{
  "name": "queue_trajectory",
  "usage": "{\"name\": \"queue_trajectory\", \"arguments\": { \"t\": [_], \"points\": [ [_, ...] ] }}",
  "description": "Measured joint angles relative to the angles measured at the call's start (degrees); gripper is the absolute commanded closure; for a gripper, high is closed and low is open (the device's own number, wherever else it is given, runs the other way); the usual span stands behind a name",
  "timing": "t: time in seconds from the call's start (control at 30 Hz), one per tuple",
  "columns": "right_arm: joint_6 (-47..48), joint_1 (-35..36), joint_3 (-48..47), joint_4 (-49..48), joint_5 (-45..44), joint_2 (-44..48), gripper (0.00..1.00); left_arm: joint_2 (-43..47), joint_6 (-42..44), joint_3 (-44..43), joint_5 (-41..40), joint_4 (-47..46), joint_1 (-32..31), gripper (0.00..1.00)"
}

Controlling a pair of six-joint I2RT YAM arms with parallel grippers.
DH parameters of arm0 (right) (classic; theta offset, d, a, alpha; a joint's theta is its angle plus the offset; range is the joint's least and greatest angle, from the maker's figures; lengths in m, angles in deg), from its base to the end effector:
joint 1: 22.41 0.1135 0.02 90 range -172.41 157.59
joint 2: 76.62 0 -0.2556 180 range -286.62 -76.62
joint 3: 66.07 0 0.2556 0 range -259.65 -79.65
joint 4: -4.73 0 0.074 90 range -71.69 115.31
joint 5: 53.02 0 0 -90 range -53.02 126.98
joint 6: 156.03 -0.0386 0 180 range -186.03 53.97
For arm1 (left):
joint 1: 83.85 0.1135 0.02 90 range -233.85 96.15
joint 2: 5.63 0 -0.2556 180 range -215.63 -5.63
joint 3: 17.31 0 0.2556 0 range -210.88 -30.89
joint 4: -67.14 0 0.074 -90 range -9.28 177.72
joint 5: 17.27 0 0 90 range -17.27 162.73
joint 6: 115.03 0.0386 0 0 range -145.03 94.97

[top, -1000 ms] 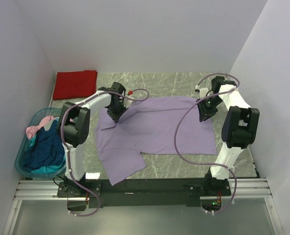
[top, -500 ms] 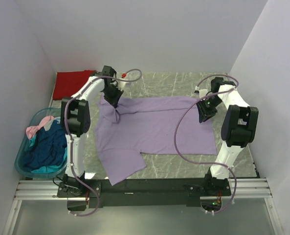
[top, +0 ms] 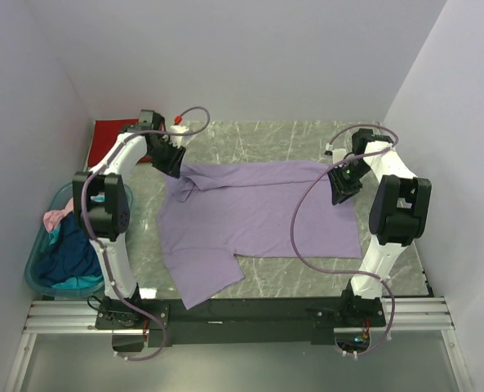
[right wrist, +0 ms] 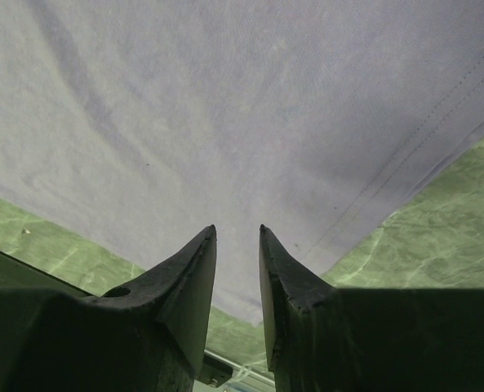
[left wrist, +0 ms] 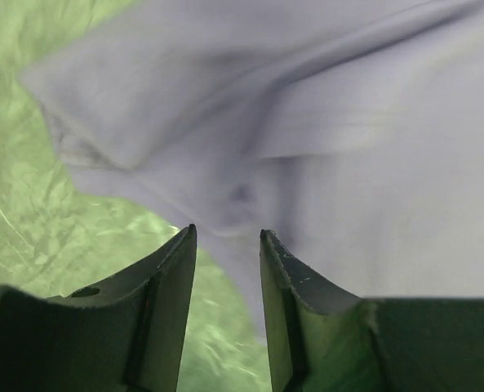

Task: Fold and stack the t-shirts
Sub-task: Fold the tshirt

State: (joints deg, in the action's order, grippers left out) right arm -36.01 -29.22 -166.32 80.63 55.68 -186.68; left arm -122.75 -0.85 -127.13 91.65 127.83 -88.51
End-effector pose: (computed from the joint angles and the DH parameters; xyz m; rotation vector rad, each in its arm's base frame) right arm 0.3667 -0.0313 0.1998 -0.6088 2.8745 0.4242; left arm 0.4290 -0.0475 0.2061 0.7537 2.5816 -0.3528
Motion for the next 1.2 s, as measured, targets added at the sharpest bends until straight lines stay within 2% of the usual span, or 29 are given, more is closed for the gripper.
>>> {"name": "queue_trajectory", "arguments": {
  "t": [0.17,0.3,0.47,0.83,0.93,1.1,1.13,1.2],
  "points": [
    [-0.4,0.0,0.0,0.1,0.5,0.0,0.65,7.7,-3.4,1.4,3.9,-2.5,-3.8,0.44],
    [-0.6,0.0,-0.1,0.1,0.5,0.0,0.64,9.0,-7.3,3.9,6.6,-4.9,-5.0,0.42],
    [-0.7,-0.1,-0.8,0.0,0.5,0.0,0.63,6.2,-13.0,8.2,7.1,-6.5,-5.7,0.4],
    [-2.1,-2.8,-5.9,0.0,1.3,-3.0,0.62,0.5,-21.7,8.8,7.9,-11.0,-7.2,0.4],
    [-2.4,-3.8,-6.6,0.0,1.5,-4.0,0.62,-1.4,-23.5,8.2,8.3,-11.6,-7.6,0.42],
    [-2.5,-4.8,-7.2,0.1,1.7,-4.2,0.62,-3.9,-25.6,6.2,9.4,-12.0,-7.8,0.51],
    [-2.6,-5.0,-7.2,0.2,1.7,-4.2,0.62,-4.0,-25.7,5.9,9.8,-12.0,-7.8,0.57],
    [-2.6,-5.1,-7.2,0.1,1.7,-4.2,0.62,-4.0,-26.5,5.1,11.0,-12.2,-7.7,0.62]
  ]
}}
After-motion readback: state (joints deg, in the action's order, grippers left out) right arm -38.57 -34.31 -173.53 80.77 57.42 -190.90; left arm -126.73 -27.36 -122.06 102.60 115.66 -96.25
